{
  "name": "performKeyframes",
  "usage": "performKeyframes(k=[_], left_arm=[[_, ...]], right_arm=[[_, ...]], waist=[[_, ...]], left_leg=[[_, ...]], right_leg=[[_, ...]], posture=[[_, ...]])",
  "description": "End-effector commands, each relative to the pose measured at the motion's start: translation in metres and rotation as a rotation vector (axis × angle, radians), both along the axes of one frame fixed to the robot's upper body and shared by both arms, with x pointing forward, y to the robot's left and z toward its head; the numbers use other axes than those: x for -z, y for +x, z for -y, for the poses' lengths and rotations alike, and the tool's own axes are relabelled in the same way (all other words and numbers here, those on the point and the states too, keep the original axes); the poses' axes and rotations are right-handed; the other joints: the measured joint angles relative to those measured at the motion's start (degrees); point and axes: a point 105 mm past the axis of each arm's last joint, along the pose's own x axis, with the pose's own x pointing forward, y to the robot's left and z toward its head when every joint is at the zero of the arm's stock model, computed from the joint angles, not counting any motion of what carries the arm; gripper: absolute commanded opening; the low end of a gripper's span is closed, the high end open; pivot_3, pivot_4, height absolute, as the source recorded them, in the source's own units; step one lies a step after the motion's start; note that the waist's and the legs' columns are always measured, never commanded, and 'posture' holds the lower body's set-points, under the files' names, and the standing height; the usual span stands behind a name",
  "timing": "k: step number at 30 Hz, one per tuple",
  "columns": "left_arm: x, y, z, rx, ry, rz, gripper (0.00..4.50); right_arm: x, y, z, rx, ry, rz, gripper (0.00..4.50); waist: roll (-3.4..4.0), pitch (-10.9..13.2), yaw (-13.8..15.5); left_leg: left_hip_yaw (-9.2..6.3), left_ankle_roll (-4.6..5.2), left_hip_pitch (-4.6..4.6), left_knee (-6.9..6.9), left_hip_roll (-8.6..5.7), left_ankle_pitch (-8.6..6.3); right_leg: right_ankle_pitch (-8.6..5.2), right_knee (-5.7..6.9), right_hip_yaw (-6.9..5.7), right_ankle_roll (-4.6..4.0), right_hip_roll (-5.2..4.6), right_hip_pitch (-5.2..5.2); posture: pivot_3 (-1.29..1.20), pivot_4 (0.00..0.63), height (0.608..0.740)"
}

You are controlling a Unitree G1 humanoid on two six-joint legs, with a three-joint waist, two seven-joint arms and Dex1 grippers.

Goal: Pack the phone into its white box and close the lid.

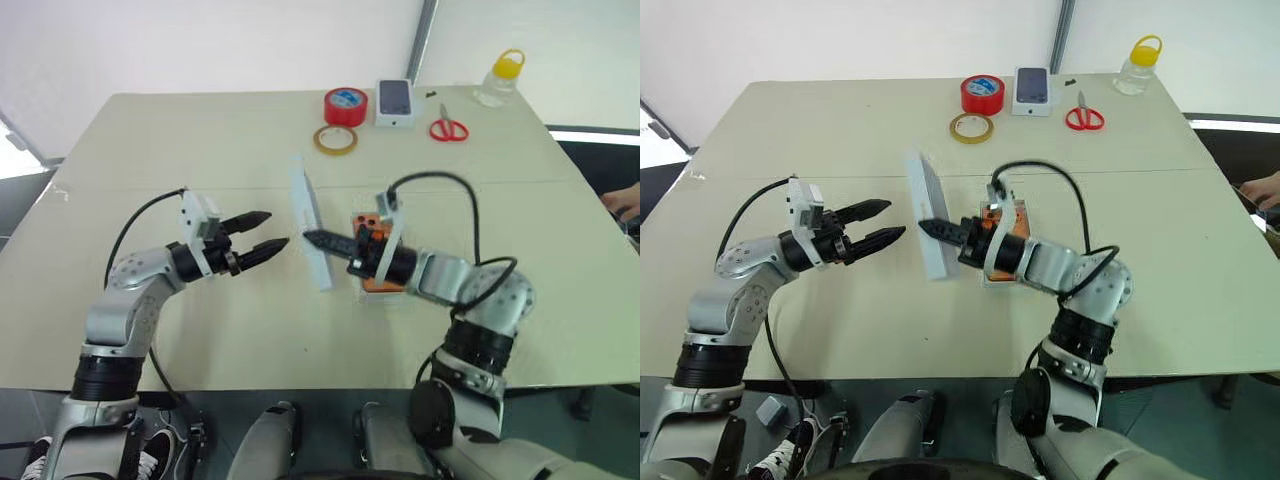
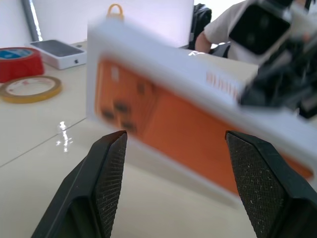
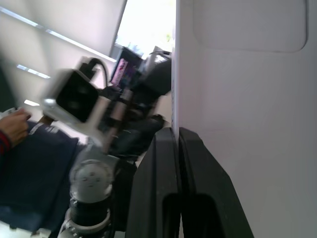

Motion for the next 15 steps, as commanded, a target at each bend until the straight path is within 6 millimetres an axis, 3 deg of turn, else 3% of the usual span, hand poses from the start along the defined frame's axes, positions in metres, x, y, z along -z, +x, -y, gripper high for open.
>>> performKeyframes(k=[1,4,6,11,14,15], left_arm=[[-0.002,-0.007,0.012,0.044,-0.025,-0.016,1.57],[0.016,-0.005,0.028,0.038,-0.025,-0.051,0.1],[0.029,-0.003,0.038,0.025,0.021,-0.04,0.03],[0.022,0.011,0.054,-0.034,0.011,0.018,0.03],[0.029,0.015,0.059,-0.031,0.02,0.009,0.03],[0.029,0.017,0.061,-0.033,0.016,0.01,0.01]], right_arm=[[-0.012,0.003,0.0,-0.001,0.045,0.014,0.0],[-0.003,0.011,0.006,0.041,0.015,-0.032,0.0],[0.0,0.014,0.011,0.055,0.0,-0.046,0.0],[0.004,0.025,0.023,0.103,-0.015,-0.065,0.0],[0.005,0.027,0.025,0.102,0.016,-0.084,0.0],[0.005,0.029,0.027,0.111,0.015,-0.088,0.29]], waist=[[0.0,0.0,-0.53],[0.04,-0.03,-0.91],[0.05,-0.04,-0.81],[0.05,-0.04,-0.72],[0.04,-0.05,-0.79],[0.04,-0.05,-0.84]], left_leg=[[-0.01,-0.01,0.01,0.0,0.01,0.01],[-0.01,-0.01,0.03,0.0,0.02,0.01],[0.0,-0.01,0.05,-0.02,0.01,0.01],[0.0,0.0,0.06,0.01,0.0,0.01],[0.0,0.0,0.05,0.02,-0.01,0.01],[0.0,0.0,0.06,0.02,-0.01,0.02]], right_leg=[[0.0,0.02,-0.01,0.0,0.01,0.01],[0.0,0.04,-0.01,0.0,0.03,0.01],[0.0,0.04,-0.01,0.0,0.03,0.04],[0.0,0.03,-0.01,0.0,0.02,0.08],[0.0,0.02,-0.02,0.0,0.02,0.09],[0.0,0.03,-0.02,0.0,0.02,0.1]], posture=[[0.0,0.15,0.74],[0.0,0.15,0.74],[0.0,0.15,0.74],[0.0,0.15,0.74],[0.0,0.15,0.74],[0.0,0.15,0.74]])
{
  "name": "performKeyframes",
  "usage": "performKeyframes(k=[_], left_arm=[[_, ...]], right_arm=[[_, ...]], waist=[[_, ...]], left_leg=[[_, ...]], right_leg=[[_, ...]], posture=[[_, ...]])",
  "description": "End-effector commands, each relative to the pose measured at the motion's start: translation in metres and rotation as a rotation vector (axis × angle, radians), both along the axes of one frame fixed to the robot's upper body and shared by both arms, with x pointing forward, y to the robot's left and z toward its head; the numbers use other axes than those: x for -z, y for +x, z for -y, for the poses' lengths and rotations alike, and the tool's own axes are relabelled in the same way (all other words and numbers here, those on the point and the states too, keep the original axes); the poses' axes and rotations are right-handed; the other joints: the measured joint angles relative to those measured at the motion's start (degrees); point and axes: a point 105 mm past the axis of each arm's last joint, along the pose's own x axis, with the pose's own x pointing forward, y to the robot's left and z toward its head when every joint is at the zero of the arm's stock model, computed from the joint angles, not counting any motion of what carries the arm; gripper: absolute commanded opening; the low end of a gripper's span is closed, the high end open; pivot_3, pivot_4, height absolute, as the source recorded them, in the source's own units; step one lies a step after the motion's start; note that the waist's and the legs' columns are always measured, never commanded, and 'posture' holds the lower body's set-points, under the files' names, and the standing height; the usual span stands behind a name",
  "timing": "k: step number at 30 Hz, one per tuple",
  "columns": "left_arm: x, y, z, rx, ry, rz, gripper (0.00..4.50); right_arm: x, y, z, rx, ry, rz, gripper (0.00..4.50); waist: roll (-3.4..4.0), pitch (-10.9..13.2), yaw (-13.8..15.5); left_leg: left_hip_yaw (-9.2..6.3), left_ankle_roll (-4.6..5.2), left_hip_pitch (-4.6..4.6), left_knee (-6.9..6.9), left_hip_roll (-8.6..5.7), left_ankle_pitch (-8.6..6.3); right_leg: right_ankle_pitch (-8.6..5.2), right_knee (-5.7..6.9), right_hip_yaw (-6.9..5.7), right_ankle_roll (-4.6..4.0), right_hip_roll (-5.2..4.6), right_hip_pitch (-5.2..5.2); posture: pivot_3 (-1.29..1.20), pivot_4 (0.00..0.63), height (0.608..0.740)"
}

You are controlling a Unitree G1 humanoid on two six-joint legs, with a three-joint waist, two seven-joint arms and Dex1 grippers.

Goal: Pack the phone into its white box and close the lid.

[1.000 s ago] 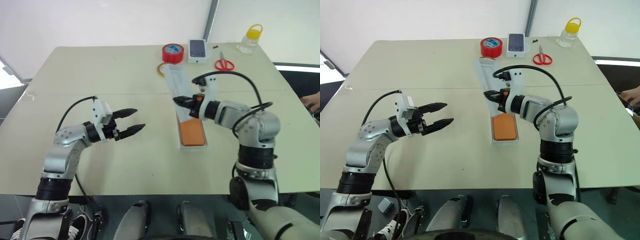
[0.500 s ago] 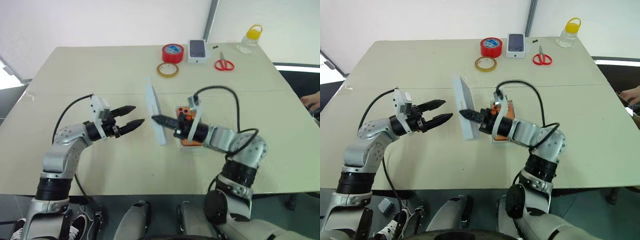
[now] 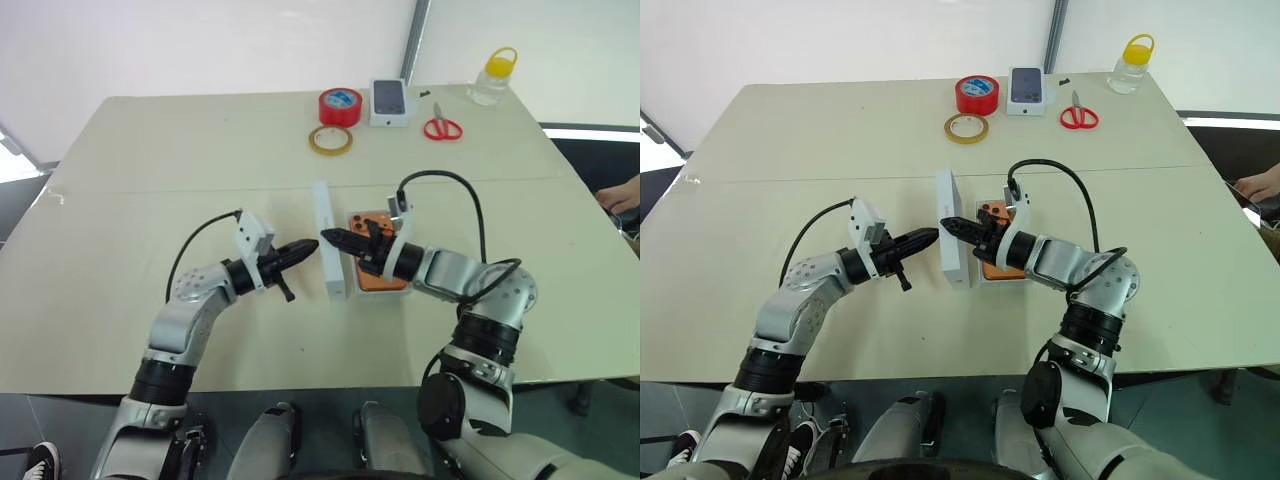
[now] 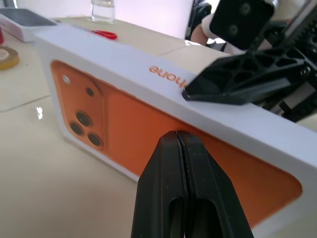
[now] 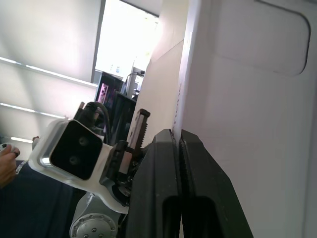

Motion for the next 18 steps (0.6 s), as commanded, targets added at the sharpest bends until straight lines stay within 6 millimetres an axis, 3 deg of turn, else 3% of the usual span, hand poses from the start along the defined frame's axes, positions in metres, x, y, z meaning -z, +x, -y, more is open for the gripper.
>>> performKeyframes(k=[1,2,7,12,15,18], left_arm=[[-0.006,0.003,0.014,0.025,-0.013,0.042,0.0],[-0.005,0.005,0.017,0.023,-0.012,0.044,0.0],[-0.003,0.014,0.036,0.034,-0.053,0.023,0.0],[-0.001,0.019,0.054,0.062,-0.059,0.027,0.0],[-0.004,0.022,0.065,0.075,-0.078,0.029,0.0],[-0.005,0.022,0.063,0.08,-0.087,0.017,0.0]], right_arm=[[0.0,0.005,0.005,0.026,-0.007,-0.002,0.61],[0.0,0.01,0.01,0.059,-0.02,0.002,0.94],[-0.012,0.02,0.044,0.141,-0.144,0.113,3.46],[-0.027,0.023,0.091,0.258,-0.289,0.268,3.46],[-0.023,0.026,0.121,0.33,-0.505,0.368,3.46],[-0.017,0.029,0.129,0.35,-0.676,0.462,2.18]], waist=[[0.0,0.0,0.02],[0.0,0.0,0.03],[0.0,0.0,0.13],[-0.01,0.01,0.27],[-0.04,0.02,0.21],[-0.06,0.03,-0.19]], left_leg=[[0.01,0.0,0.0,0.0,0.0,0.0],[0.0,0.0,0.0,0.0,0.01,0.0],[0.01,0.01,-0.03,0.02,-0.03,0.0],[0.02,0.03,-0.04,0.04,-0.02,-0.01],[0.03,0.05,-0.04,0.08,-0.02,-0.02],[0.05,0.07,-0.03,0.14,0.01,-0.03]], right_leg=[[0.0,0.0,0.0,0.0,0.0,-0.01],[0.0,0.01,-0.01,0.0,0.01,0.0],[0.0,-0.02,-0.01,0.01,-0.01,0.0],[-0.01,-0.07,-0.04,0.02,-0.01,0.04],[-0.01,-0.08,-0.06,0.04,0.0,0.08],[-0.01,-0.07,-0.07,0.04,0.04,0.09]], posture=[[0.0,0.15,0.74],[0.0,0.15,0.74],[0.0,0.15,0.74],[0.0,0.15,0.74],[0.0,0.15,0.74],[0.0,0.15,0.74]])
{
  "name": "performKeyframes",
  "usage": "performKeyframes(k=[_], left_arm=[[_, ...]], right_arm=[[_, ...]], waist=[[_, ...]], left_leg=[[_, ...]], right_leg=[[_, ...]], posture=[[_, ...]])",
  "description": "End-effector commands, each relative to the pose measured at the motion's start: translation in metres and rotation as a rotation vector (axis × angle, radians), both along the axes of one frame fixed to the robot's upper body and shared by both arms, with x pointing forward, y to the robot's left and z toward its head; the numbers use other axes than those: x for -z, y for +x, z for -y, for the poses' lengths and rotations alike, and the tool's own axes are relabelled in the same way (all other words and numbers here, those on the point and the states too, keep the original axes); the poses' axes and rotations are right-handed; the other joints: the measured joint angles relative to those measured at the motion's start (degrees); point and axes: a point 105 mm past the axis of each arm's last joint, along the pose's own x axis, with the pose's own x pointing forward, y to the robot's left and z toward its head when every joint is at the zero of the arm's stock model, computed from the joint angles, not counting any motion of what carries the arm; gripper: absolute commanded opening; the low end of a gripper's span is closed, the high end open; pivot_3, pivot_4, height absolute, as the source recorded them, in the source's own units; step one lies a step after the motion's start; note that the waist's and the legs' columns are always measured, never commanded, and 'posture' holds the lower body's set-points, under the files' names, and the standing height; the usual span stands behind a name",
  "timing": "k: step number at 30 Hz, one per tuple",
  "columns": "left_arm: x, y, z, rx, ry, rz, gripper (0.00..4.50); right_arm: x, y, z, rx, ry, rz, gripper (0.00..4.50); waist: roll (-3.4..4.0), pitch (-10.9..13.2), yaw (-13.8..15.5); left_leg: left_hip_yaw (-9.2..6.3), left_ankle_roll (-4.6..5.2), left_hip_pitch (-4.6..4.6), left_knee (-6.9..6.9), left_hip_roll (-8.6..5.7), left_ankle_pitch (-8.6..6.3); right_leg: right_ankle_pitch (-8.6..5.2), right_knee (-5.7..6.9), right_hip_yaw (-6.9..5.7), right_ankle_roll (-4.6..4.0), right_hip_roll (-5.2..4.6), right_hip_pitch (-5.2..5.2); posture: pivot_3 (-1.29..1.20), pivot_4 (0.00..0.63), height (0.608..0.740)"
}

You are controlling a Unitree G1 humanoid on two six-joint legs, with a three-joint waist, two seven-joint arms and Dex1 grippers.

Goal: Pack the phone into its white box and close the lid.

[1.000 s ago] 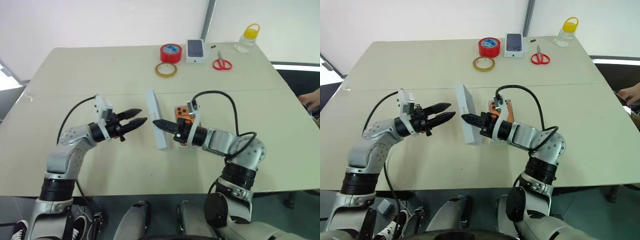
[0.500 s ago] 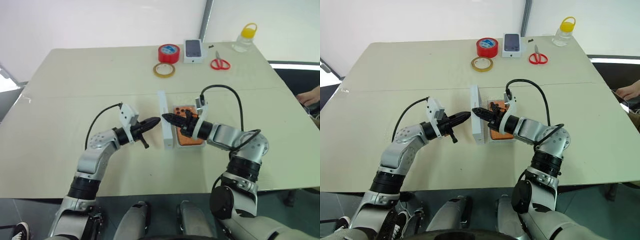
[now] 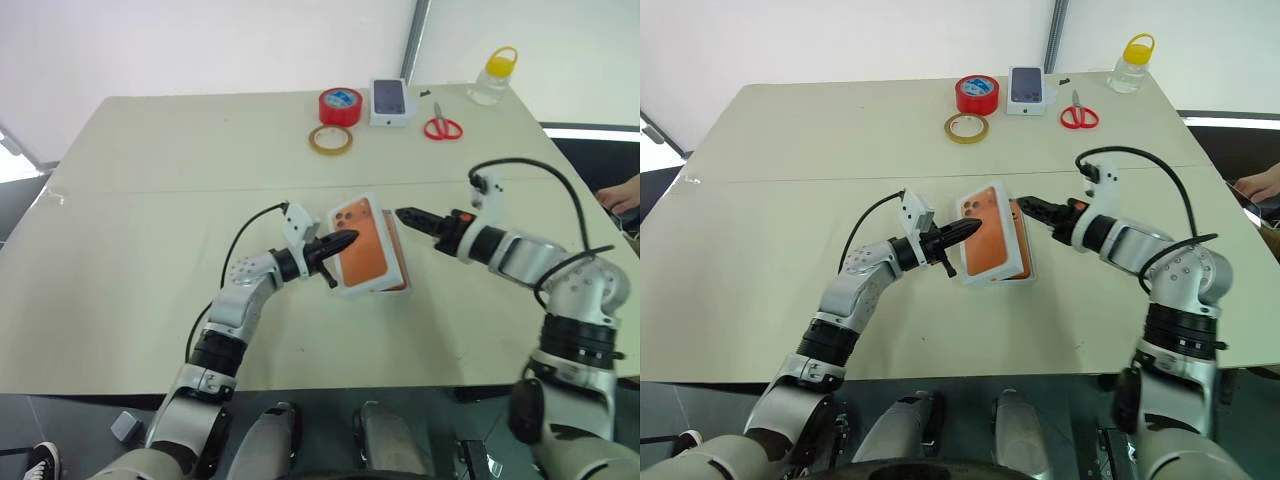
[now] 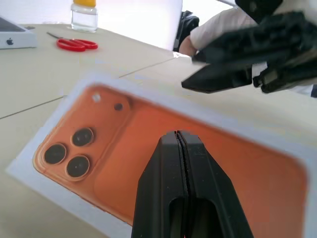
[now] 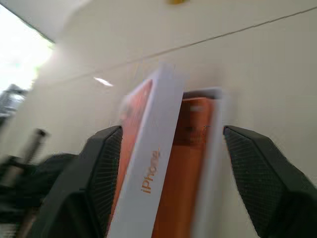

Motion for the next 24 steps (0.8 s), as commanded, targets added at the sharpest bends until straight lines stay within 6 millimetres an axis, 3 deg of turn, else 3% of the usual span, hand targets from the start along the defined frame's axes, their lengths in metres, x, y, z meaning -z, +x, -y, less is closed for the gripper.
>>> performKeyframes(k=[1,4,8,12,18,24], left_arm=[[-0.013,0.001,-0.005,0.001,-0.01,0.052,0.0],[-0.013,0.003,-0.02,-0.023,0.012,0.048,0.0],[-0.009,0.005,-0.043,-0.061,0.075,0.03,0.0],[0.004,0.011,-0.056,-0.104,0.134,-0.025,0.0],[0.023,0.01,-0.034,-0.069,0.206,-0.102,0.0],[0.036,0.008,-0.028,-0.054,0.242,-0.152,0.0]], right_arm=[[-0.01,0.006,-0.002,-0.002,-0.239,0.186,1.61],[-0.005,0.004,-0.015,-0.084,-0.423,0.303,0.09],[0.006,-0.003,-0.036,-0.2,-0.53,0.364,0.03],[0.013,-0.002,-0.039,-0.218,-0.559,0.371,0.03],[0.013,0.001,-0.037,-0.221,-0.61,0.4,0.03],[0.016,-0.002,-0.035,-0.229,-0.636,0.399,0.03]], waist=[[-0.01,0.0,-0.17],[-0.01,0.01,-0.1],[-0.02,0.02,0.22],[-0.03,0.02,0.89],[-0.07,0.04,1.93],[-0.12,0.07,1.6]], left_leg=[[0.0,0.0,0.01,0.0,0.03,0.0],[0.03,-0.01,0.02,0.0,0.05,0.01],[0.01,-0.02,0.02,0.04,0.04,0.01],[-0.04,-0.03,0.02,0.07,0.01,0.01],[-0.04,-0.04,0.01,0.09,-0.01,0.01],[-0.05,-0.05,0.01,0.05,0.02,0.02]], right_leg=[[0.0,0.01,0.0,0.0,0.04,0.0],[0.0,0.07,0.02,0.0,0.07,-0.04],[0.0,0.05,0.03,0.0,0.05,-0.02],[0.0,-0.02,0.02,0.0,0.02,0.03],[0.0,-0.17,0.0,0.0,0.0,0.09],[0.0,-0.14,0.01,-0.01,0.02,0.06]], posture=[[0.0,0.15,0.74],[0.0,0.15,0.74],[0.0,0.15,0.74],[0.0,0.15,0.74],[0.0,0.15,0.74],[0.0,0.15,0.74]])
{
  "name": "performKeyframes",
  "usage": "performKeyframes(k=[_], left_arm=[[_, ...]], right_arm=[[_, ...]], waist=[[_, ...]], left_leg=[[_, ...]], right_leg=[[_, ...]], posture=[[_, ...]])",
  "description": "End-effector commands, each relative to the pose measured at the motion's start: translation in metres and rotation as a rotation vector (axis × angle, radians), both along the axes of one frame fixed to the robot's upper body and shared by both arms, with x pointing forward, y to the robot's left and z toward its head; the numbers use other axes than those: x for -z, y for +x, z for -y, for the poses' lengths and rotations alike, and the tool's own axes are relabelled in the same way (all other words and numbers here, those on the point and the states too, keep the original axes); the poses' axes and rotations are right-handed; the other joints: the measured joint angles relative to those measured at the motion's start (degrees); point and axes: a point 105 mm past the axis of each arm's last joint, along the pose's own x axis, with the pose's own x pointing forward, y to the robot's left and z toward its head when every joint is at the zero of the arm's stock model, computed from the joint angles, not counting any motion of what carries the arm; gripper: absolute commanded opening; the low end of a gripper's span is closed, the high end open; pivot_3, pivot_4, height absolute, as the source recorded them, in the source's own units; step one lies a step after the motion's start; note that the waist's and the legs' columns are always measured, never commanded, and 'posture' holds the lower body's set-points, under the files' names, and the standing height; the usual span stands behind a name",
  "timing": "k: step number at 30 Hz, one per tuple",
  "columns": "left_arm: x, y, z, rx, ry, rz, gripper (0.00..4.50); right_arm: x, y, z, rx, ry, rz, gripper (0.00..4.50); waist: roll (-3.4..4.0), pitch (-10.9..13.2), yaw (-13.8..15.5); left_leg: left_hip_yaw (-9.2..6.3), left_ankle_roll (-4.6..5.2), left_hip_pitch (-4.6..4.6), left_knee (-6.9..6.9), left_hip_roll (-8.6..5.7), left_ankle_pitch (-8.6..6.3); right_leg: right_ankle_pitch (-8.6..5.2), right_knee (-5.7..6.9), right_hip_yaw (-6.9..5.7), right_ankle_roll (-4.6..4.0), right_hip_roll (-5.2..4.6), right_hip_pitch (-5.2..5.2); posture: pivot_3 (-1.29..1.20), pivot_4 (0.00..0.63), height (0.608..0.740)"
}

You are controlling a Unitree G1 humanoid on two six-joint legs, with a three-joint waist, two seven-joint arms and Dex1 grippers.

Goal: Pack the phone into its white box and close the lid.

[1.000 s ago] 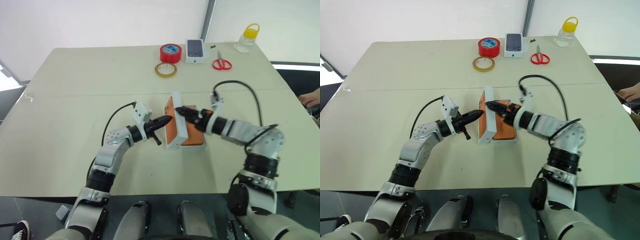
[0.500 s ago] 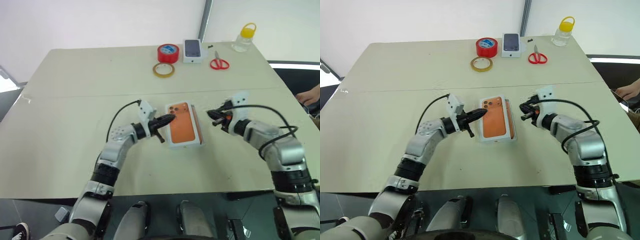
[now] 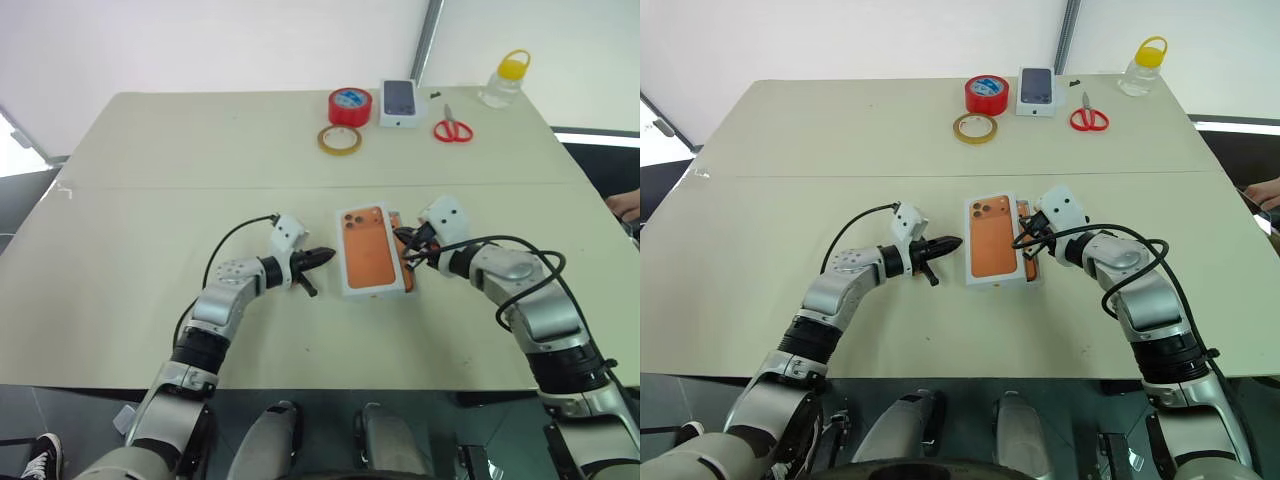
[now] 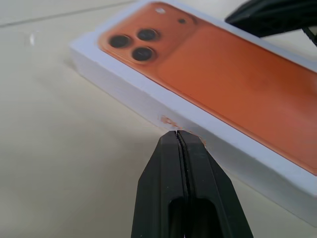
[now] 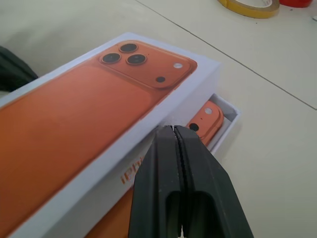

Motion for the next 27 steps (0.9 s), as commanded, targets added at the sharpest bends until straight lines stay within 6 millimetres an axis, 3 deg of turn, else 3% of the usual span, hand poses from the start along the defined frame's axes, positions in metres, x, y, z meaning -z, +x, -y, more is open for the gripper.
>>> performKeyframes(k=[1,13,21,27], left_arm=[[-0.007,0.003,0.007,0.016,0.008,0.026,0.0],[-0.036,0.009,0.042,0.069,-0.082,0.075,0.0],[-0.038,-0.001,0.057,0.123,-0.08,0.094,0.0],[-0.03,-0.004,0.056,0.119,-0.074,0.07,0.0]], right_arm=[[-0.01,-0.001,0.001,-0.007,-0.009,0.047,0.03],[-0.008,-0.003,0.011,0.015,-0.042,0.048,0.03],[-0.007,-0.005,0.022,0.035,-0.062,0.039,0.03],[-0.005,-0.006,0.022,0.036,-0.067,0.039,0.03]], waist=[[0.0,0.0,0.07],[-0.03,0.02,0.25],[-0.04,0.02,0.28],[-0.04,0.02,0.24]], left_leg=[[-0.01,0.0,0.0,0.0,0.0,0.0],[-0.01,-0.02,-0.01,0.06,-0.03,0.01],[-0.01,-0.03,-0.01,0.07,-0.03,0.02],[-0.01,-0.04,-0.01,0.1,-0.02,0.02]], right_leg=[[0.0,0.01,0.0,0.0,0.0,-0.01],[0.0,-0.02,-0.03,0.01,-0.03,0.05],[0.0,-0.01,-0.03,0.01,-0.02,0.05],[0.0,-0.02,-0.03,0.01,-0.02,0.07]], posture=[[0.0,0.15,0.74],[0.0,0.15,0.74],[0.0,0.15,0.74],[0.0,0.15,0.74]])
